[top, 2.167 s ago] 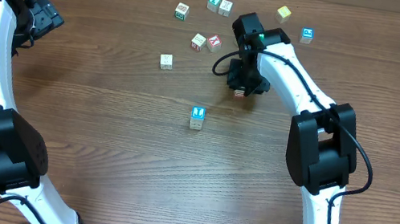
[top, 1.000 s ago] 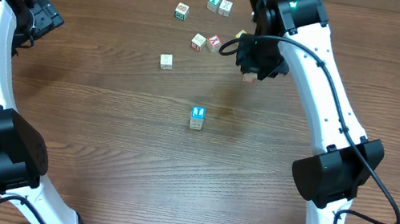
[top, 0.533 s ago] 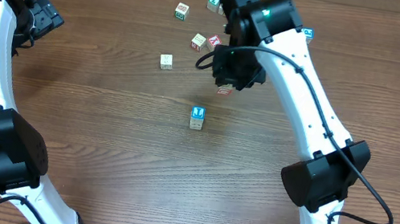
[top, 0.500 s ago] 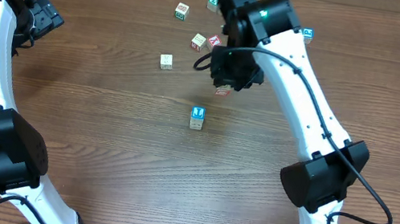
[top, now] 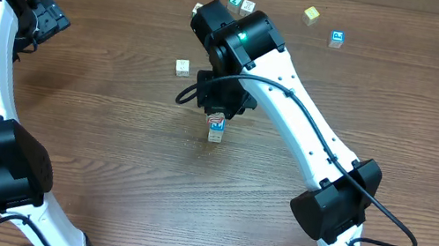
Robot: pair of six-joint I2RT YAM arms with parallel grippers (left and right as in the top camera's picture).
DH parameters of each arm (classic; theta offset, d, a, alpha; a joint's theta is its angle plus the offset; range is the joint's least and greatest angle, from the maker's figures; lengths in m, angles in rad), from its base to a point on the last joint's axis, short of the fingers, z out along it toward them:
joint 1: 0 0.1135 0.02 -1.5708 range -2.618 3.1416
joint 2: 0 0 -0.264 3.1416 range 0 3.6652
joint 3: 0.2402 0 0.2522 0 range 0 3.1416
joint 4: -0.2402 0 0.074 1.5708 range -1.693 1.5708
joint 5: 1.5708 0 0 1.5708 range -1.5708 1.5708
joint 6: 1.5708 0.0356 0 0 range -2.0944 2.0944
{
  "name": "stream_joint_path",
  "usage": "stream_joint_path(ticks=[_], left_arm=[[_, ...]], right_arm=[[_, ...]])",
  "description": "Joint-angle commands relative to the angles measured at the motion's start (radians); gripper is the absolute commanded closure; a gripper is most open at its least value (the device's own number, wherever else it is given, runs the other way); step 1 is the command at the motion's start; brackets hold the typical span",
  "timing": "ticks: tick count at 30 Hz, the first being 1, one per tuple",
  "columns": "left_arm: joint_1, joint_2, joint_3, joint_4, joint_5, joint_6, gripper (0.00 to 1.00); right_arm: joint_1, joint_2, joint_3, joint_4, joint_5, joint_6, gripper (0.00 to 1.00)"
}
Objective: Form a tower
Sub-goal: 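Carry the 'H' block over the tower with the right gripper, then lower the 'H' block onto the top of the tower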
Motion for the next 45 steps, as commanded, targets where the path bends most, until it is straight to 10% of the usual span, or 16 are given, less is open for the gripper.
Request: stream_joint_path(ticks=[1,45], left_arm=[[-0.005,-0.002,0.001,0.001,-0.005,0.005,0.01],[-0.005,-0.002,0.001,0.001,-0.005,0.005,0.0]], right_arm=[[0.002,-0.016,-0.022,0.003,0.038,0.051,0.76],[0.037,-0.014,-0.217,0.168,0.145,0.139,0.75]])
